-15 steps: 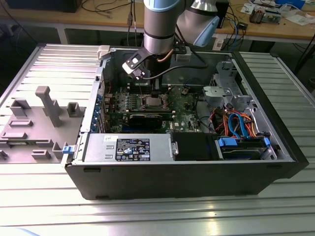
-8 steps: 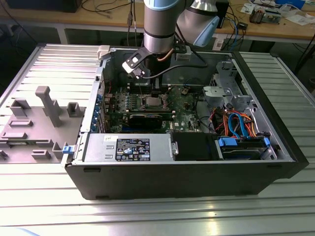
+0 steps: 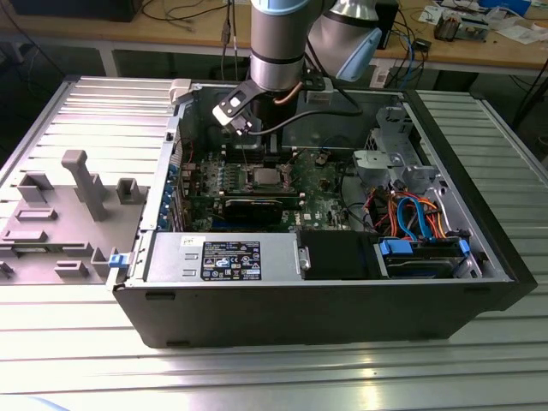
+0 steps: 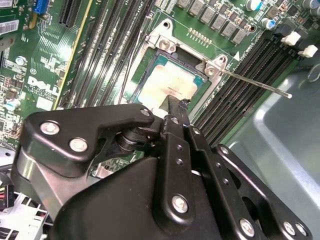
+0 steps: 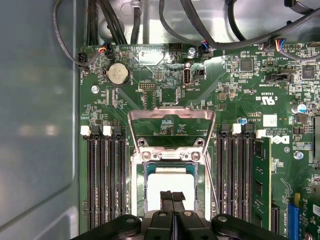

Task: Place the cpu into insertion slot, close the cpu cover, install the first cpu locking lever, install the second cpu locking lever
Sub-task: 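Close the cpu cover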

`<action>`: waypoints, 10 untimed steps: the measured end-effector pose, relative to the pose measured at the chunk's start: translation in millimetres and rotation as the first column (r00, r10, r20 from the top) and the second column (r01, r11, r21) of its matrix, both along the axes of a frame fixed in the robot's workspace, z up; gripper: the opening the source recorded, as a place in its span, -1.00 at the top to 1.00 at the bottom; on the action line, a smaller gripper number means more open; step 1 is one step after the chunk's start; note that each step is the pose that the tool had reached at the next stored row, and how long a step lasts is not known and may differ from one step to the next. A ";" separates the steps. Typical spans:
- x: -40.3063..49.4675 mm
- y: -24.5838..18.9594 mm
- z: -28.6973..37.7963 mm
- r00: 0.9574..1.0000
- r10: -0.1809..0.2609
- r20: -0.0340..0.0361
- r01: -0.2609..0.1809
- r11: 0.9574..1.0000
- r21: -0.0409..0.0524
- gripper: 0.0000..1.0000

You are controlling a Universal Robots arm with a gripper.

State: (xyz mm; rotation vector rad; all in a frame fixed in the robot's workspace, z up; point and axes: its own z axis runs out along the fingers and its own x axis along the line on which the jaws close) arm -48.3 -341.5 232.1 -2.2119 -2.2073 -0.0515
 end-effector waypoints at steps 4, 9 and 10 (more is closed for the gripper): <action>0.0 0.0 2.3 1.000 0.000 0.000 0.000 1.000 0.000 0.79; 0.0 0.0 4.7 1.000 0.000 0.000 0.000 1.000 0.000 0.79; 0.0 0.0 4.9 1.000 0.000 0.000 0.000 1.000 0.000 0.79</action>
